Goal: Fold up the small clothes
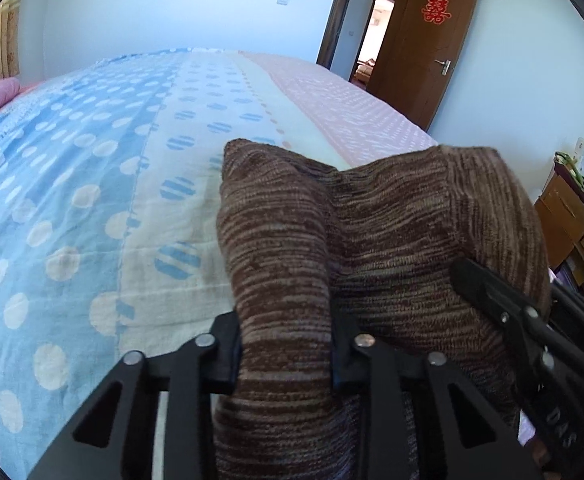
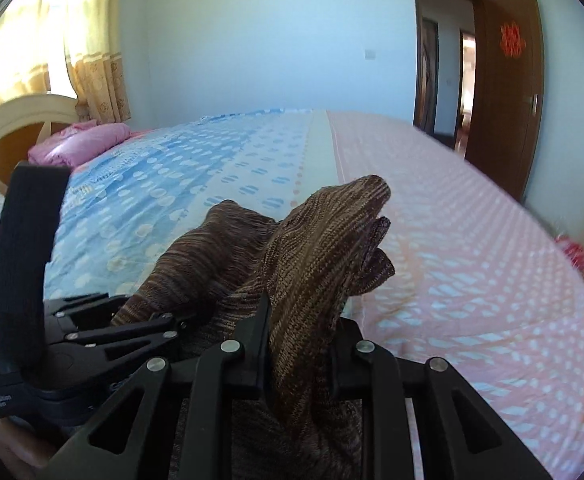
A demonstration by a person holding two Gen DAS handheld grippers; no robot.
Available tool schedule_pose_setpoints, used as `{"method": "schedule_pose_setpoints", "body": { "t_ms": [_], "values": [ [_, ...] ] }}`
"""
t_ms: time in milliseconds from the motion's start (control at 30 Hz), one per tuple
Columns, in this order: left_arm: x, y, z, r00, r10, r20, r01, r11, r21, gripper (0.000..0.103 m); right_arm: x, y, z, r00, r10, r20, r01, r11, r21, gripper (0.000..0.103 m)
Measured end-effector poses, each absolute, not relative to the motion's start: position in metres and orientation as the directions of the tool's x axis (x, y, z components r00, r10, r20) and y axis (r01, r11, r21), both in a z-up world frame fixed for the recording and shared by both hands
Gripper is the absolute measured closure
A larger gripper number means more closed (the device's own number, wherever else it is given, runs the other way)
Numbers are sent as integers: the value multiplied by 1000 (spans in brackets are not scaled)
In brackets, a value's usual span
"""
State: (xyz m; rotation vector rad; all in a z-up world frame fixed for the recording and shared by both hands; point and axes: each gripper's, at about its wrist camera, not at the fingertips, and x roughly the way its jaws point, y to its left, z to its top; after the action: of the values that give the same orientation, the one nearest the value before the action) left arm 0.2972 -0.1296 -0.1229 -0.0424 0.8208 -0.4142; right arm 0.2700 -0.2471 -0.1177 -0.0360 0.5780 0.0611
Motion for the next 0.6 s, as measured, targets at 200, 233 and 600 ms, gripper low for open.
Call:
{"method": "schedule_pose_setpoints", "body": {
  "t_ms": [200, 233, 600],
  "values": [
    [272, -122, -98, 661, -390, -642, 372, 912, -170, 76, 233, -239, -94, 872, 16, -488, -19, 1000, -1, 81],
    [267, -120, -94, 669, -395, -629, 378, 910, -170, 76, 226, -237, -89, 880, 11, -475, -13, 1000, -2, 81],
    [206, -104, -46, 704, -471, -531, 446, 876, -184, 76, 140, -212, -40, 934, -41, -354, 38, 999, -17, 81]
  ]
}}
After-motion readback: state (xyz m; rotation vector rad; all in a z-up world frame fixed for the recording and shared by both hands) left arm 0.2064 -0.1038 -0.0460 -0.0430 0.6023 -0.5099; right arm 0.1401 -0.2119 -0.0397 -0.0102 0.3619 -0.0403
